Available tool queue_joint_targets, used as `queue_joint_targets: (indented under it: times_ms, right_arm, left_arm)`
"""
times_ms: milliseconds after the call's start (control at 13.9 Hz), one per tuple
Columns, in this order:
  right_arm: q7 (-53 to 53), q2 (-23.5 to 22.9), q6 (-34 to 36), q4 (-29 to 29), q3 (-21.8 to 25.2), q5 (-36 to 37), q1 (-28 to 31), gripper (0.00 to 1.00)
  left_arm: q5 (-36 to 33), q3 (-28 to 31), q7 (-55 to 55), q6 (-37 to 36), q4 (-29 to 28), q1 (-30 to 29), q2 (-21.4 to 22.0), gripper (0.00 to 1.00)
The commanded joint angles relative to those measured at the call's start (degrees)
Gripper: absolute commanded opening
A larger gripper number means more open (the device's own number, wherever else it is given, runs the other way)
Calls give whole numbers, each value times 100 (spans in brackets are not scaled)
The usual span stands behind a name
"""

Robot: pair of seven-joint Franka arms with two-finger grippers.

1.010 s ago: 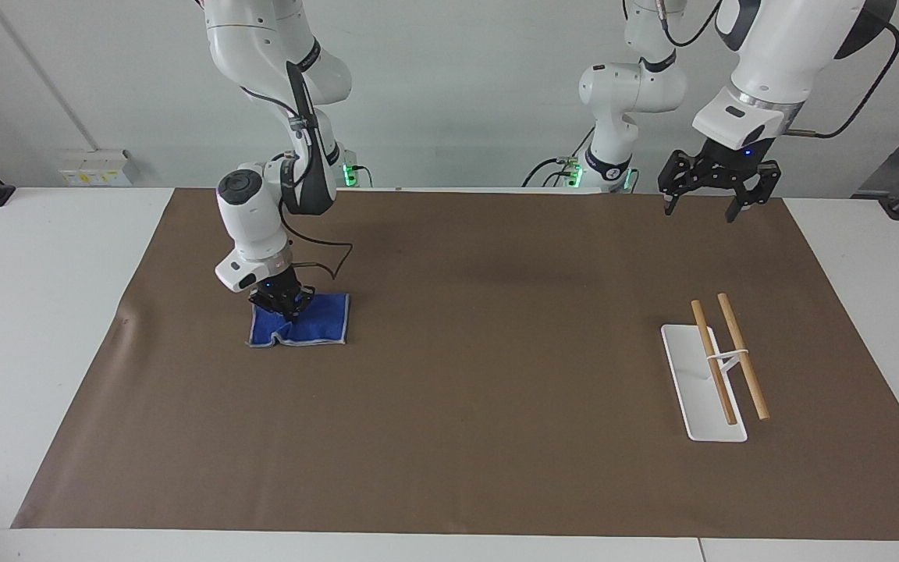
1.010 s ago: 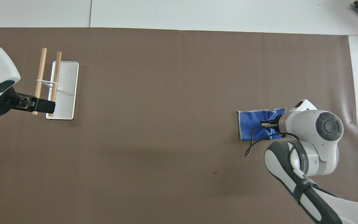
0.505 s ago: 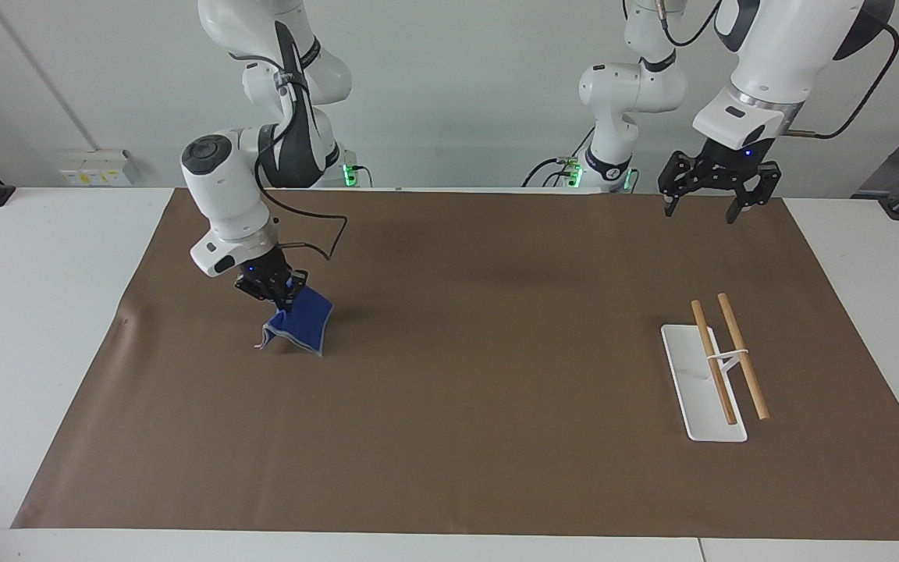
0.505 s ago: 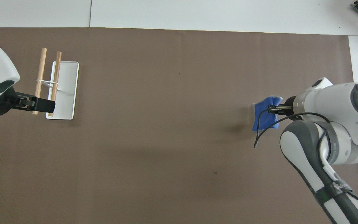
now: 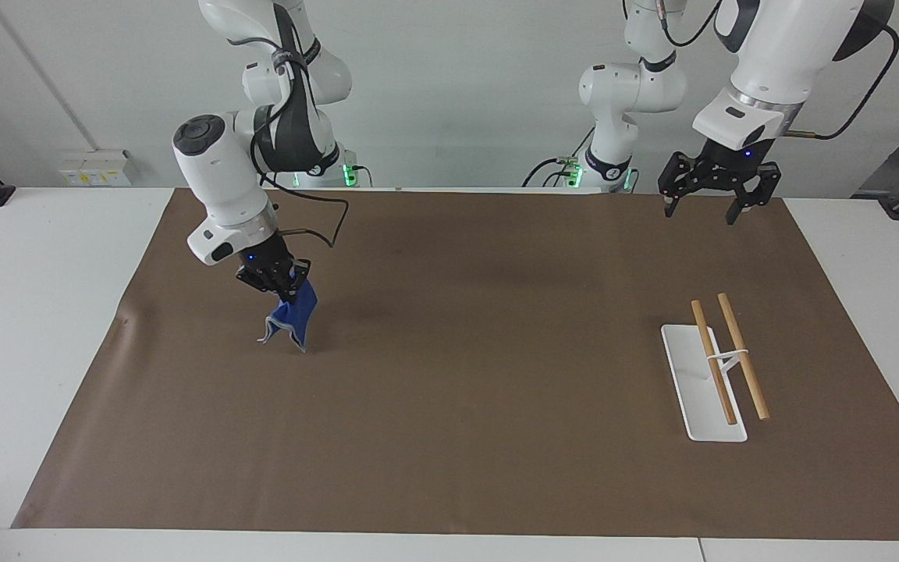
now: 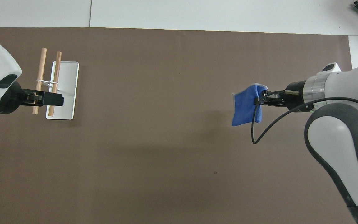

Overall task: Right arm passes towel to left arm to hang
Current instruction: 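Lift the towel with the right gripper while the left gripper advances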

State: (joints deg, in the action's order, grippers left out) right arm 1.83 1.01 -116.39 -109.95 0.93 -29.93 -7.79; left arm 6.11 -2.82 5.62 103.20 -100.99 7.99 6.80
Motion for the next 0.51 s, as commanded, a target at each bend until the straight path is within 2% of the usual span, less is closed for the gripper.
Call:
queue_joint_targets:
  times_ms: [0,72,289,433]
  right_arm:
    - [-139,-66,29,114,-241,-1064,49,0]
    - [-139,-66,20,114,-294,-1477,58,0]
    - [-113,-5,20,88,-330,-2646,-47,0]
    - [-78,57,3,27,-339,-3227,-170,0]
  left_arm:
    - [634,45,1050,716,-761,115,418,100]
    - [881,45,1577,1058,-1060,306,567,100]
    - [1006,45,2816,1894,-1816,877,875,100]
    - [1269,36,4003,2439,-2055,1168,937,100]
